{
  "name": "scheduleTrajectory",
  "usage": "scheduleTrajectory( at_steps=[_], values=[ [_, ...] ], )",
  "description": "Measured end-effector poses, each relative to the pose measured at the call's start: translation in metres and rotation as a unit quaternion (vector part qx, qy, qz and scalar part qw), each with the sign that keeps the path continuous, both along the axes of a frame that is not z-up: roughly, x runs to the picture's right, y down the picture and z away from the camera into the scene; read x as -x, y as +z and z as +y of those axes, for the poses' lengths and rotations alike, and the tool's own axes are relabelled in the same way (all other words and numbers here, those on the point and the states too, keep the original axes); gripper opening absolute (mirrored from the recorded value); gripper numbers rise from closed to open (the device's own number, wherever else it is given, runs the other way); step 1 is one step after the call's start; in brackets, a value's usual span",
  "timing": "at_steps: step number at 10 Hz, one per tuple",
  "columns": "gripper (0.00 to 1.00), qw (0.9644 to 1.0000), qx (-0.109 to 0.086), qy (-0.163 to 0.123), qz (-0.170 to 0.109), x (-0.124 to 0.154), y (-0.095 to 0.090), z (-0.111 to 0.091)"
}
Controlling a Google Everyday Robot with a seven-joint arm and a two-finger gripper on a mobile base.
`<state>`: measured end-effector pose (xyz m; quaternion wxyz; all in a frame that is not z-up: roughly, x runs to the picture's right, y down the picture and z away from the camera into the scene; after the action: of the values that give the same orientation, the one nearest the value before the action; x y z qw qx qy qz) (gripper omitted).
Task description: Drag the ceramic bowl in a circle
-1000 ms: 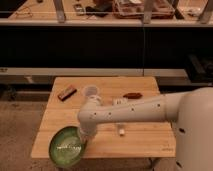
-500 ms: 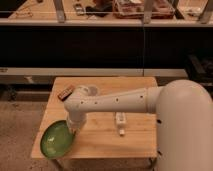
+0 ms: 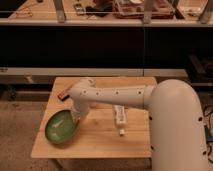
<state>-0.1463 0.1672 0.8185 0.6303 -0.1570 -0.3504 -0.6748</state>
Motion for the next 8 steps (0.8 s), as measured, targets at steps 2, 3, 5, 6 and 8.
scheduleTrajectory(
  at_steps=[2, 3, 5, 6, 8],
  values=[
    [0.0, 0.9984, 0.007, 0.04, 0.041, -0.039, 0.019, -0.009],
    [0.0, 0.9972, 0.009, 0.053, 0.053, -0.053, 0.024, -0.01],
    [0.0, 0.9931, 0.015, 0.084, 0.081, -0.094, 0.027, -0.004],
    [0.0, 0.9918, 0.019, 0.09, 0.088, -0.109, 0.024, 0.003],
    [0.0, 0.9908, 0.021, 0.095, 0.095, -0.135, 0.006, 0.026]
  ],
)
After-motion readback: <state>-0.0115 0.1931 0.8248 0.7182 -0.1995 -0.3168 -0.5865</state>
